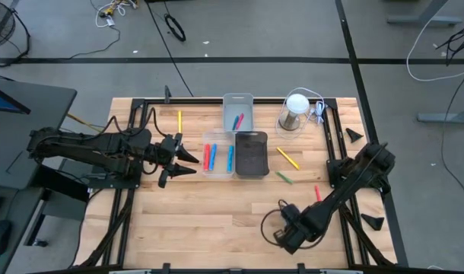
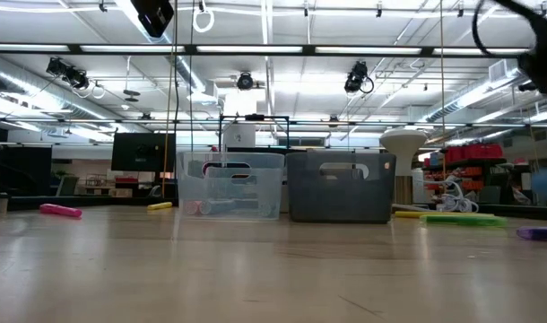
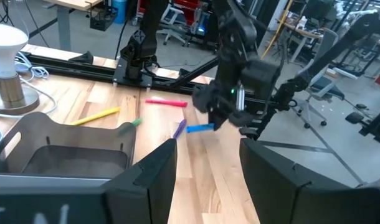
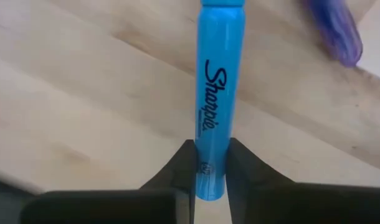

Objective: Pick & Place Markers
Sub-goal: Put the blue highlighter into the transparent bin

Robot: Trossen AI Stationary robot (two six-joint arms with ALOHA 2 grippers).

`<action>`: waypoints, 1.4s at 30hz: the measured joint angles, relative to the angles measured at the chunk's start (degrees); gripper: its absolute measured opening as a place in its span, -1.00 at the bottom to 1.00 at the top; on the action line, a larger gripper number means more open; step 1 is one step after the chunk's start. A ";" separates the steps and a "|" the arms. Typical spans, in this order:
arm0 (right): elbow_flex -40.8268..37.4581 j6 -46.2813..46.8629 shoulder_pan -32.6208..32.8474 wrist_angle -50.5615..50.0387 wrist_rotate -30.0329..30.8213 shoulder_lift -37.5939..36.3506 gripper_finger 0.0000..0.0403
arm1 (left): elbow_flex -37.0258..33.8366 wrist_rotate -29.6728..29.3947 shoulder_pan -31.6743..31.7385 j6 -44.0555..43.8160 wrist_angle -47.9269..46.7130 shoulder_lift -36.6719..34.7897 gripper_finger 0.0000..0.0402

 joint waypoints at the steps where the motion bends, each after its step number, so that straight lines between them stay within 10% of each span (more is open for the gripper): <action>1: 0.03 -0.02 -0.04 -0.97 0.36 -1.40 -0.78 | 0.00 -0.04 0.00 0.00 0.00 0.00 -0.10; 11: 0.08 -0.14 -0.41 -6.40 1.53 -15.45 -0.78 | 0.00 -1.11 0.00 -0.42 0.12 -0.02 -0.10; 23: 0.16 -11.36 -2.09 -9.40 21.54 -24.15 -0.78 | 0.00 -1.11 0.00 -0.76 0.06 -0.02 -0.10; 33: 0.19 -34.21 -9.91 -6.07 39.01 -24.31 -0.78 | 0.00 -1.11 0.00 -0.88 0.15 -0.02 -0.10; 42: 0.19 -70.90 -19.75 18.63 45.65 -24.31 -0.78 | 0.00 -2.19 0.00 -0.90 0.59 -0.02 -0.10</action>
